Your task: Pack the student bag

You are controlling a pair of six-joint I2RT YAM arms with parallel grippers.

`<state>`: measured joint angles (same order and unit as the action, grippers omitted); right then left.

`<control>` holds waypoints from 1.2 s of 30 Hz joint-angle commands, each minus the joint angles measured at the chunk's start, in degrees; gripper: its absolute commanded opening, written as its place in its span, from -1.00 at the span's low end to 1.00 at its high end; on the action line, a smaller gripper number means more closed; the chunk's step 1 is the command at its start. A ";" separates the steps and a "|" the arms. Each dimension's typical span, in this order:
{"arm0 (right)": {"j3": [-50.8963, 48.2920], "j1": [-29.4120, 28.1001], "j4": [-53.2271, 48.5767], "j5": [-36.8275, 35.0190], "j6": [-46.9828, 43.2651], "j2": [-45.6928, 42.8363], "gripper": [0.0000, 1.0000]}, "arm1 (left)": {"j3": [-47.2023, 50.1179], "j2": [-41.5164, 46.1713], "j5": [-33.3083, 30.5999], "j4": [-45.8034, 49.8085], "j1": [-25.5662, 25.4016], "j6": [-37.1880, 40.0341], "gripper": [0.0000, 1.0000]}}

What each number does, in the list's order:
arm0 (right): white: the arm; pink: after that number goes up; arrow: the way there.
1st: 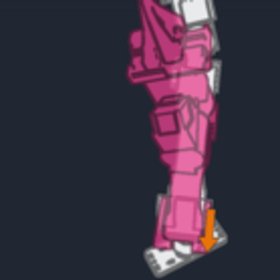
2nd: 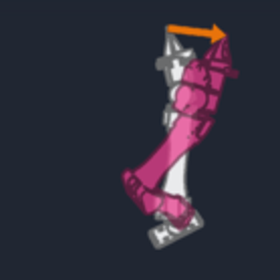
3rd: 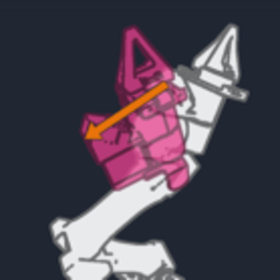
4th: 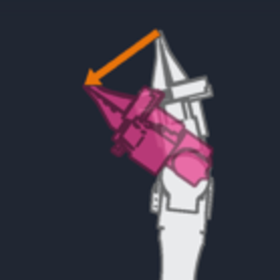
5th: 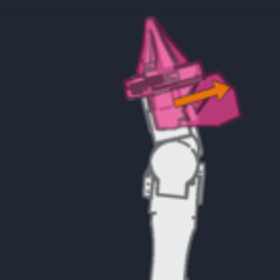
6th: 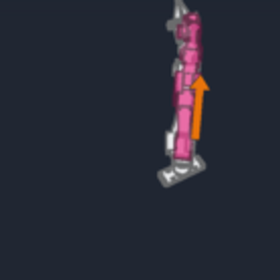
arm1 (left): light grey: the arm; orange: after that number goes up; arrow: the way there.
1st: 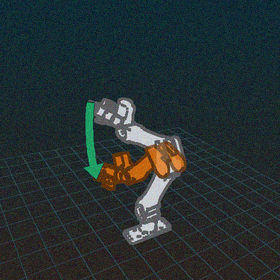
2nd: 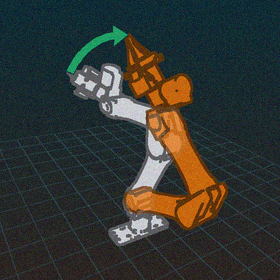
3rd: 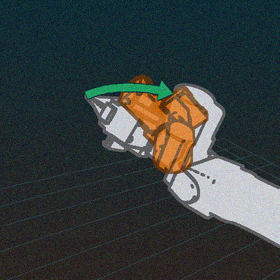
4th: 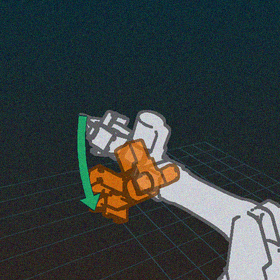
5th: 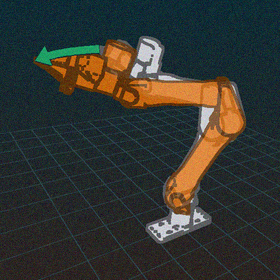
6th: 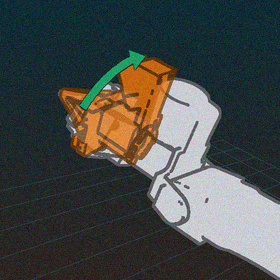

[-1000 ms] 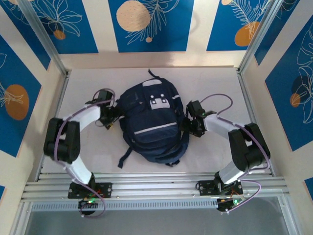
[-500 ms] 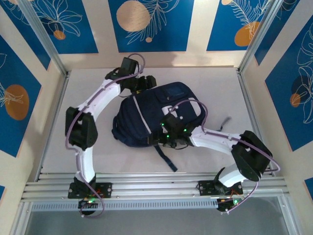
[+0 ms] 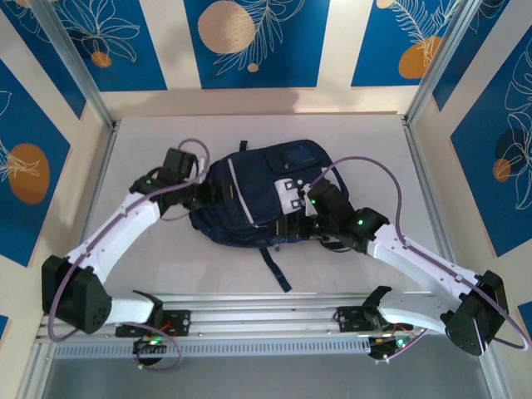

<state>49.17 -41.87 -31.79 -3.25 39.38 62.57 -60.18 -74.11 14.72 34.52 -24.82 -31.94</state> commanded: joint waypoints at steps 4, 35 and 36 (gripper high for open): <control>2.69 0.55 -9.26 -6.38 -2.23 3.80 0.19 | 13.38 6.22 -3.51 -9.06 -13.85 -5.50 0.43; 39.29 2.69 -4.60 17.39 -9.06 45.27 -0.17 | 24.58 34.20 -19.31 2.18 -13.29 -6.79 0.44; 40.40 2.60 -4.68 18.06 -9.05 46.97 -0.17 | 24.56 34.12 -19.13 2.01 -13.24 -6.66 0.44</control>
<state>87.09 -39.00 -36.03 8.97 28.82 105.45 -36.23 -40.45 -3.51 36.07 -38.85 -39.94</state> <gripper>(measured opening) 0.416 0.719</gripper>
